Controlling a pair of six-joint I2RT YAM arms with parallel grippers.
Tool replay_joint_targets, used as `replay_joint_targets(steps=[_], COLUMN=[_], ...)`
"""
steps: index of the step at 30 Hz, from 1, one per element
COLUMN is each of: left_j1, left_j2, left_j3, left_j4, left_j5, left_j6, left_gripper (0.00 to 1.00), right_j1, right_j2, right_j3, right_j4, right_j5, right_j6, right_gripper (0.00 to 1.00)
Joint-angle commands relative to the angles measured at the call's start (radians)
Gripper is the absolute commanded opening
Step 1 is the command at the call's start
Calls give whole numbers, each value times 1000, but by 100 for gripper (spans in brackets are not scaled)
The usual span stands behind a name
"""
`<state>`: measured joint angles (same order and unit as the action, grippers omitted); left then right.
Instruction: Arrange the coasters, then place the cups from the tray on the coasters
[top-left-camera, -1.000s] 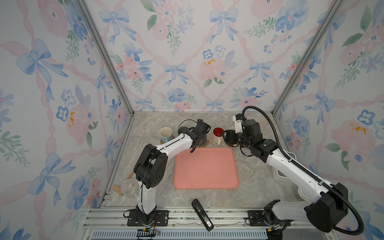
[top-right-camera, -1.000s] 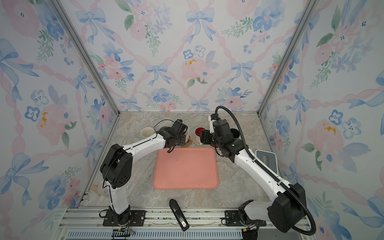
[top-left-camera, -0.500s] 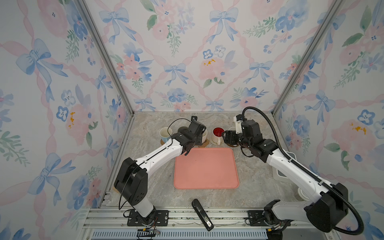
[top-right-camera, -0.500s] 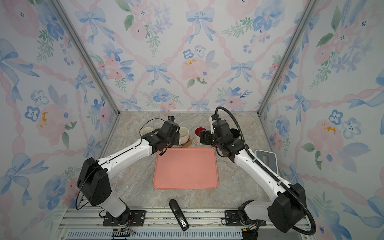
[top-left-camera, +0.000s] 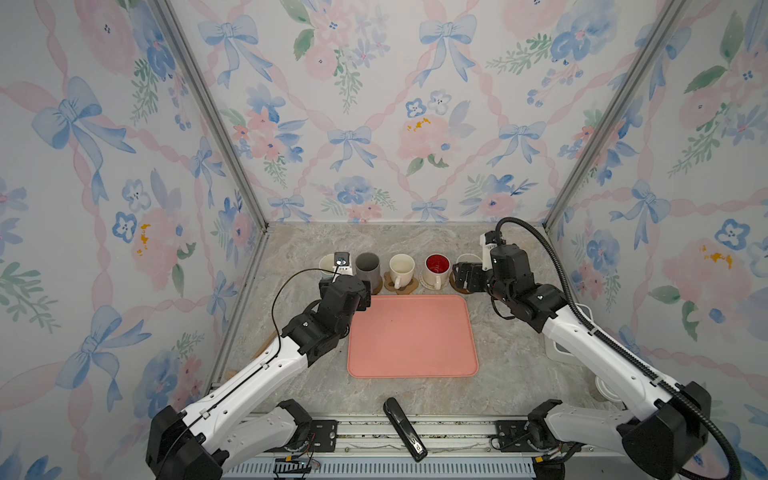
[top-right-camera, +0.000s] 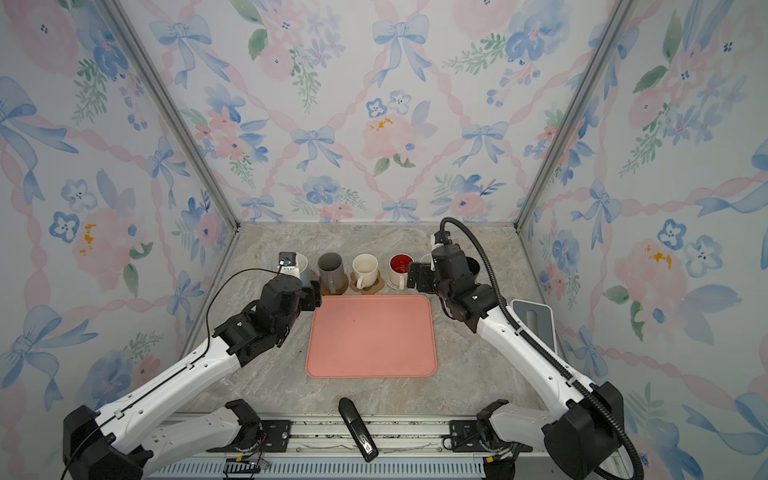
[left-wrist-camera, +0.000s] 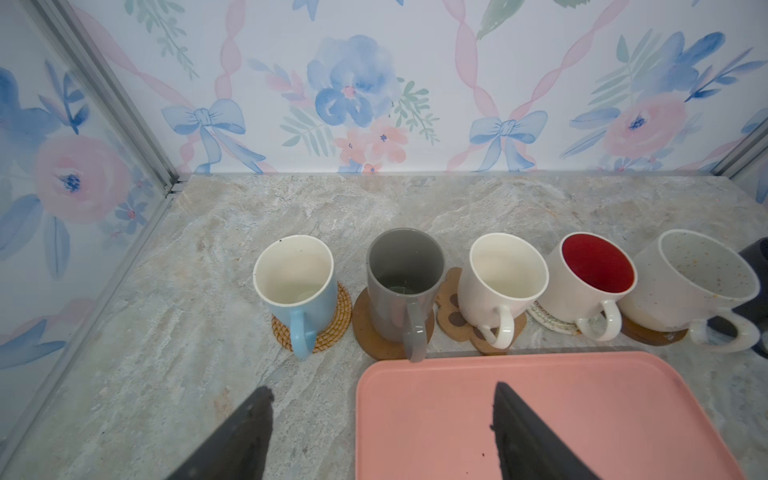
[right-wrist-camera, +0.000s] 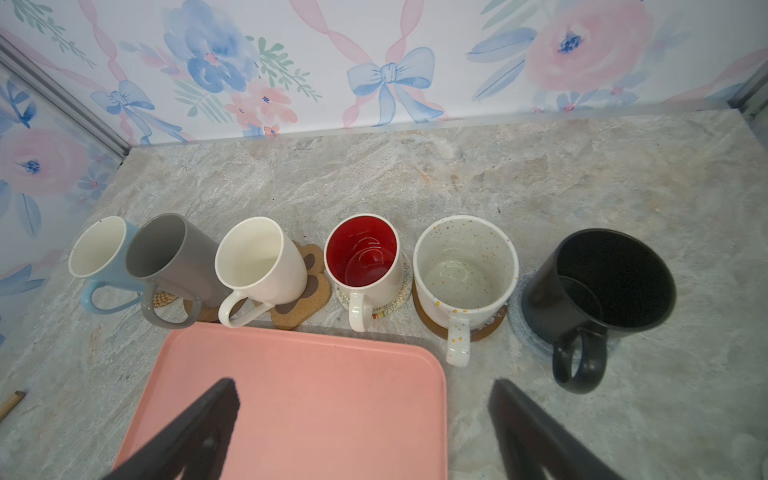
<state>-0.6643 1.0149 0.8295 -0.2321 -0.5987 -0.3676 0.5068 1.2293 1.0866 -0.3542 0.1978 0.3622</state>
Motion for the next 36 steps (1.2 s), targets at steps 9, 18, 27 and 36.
replay_joint_targets(steps=[9, 18, 27, 36], left_j1=[138, 326, 545, 576], left_j2=[-128, -168, -104, 83], left_j3=[-313, -511, -630, -695], left_j4=[282, 505, 739, 1032], left_j5=[-76, -36, 144, 175], left_j6=[102, 141, 176, 247], left_gripper=[98, 98, 98, 98], right_j1=[-71, -160, -334, -353], right_j2=[-66, -154, -84, 113], right_j3=[-76, -241, -518, -617], right_j4=[-109, 37, 521, 901], right_j5=[209, 289, 239, 246], right_j6=[-49, -147, -280, -349], right_gripper=[97, 97, 97, 97])
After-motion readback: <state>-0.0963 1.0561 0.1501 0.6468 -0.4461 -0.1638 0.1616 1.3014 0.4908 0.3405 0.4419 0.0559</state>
